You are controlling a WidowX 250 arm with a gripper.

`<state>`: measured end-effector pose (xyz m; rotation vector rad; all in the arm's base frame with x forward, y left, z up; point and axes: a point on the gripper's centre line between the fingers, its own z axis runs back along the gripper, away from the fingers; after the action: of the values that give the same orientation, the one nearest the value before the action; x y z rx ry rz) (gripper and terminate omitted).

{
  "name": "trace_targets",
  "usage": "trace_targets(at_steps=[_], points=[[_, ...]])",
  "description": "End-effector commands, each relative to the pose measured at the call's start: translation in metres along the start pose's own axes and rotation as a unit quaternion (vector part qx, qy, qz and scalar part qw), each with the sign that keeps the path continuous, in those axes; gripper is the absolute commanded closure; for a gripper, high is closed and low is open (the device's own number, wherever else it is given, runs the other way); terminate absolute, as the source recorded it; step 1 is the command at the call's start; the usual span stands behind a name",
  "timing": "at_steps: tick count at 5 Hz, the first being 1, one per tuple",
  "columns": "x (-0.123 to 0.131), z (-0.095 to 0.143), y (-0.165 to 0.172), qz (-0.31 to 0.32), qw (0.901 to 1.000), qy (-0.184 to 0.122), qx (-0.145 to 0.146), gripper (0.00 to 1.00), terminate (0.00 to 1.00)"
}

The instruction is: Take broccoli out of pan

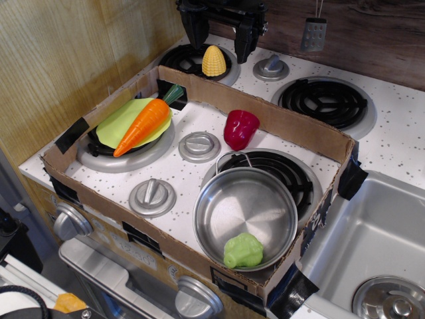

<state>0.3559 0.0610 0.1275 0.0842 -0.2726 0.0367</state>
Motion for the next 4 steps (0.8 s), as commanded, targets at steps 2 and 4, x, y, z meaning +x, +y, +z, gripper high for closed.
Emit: trace_targets(at_steps=[2, 4], points=[[-0.012, 0.014, -0.012, 0.028, 0.9995, -0.009, 0.013, 0.0, 0.0], [-0.021, 0.06, -0.028, 0.071, 0.9954, 0.005, 0.063, 0.0, 0.0]])
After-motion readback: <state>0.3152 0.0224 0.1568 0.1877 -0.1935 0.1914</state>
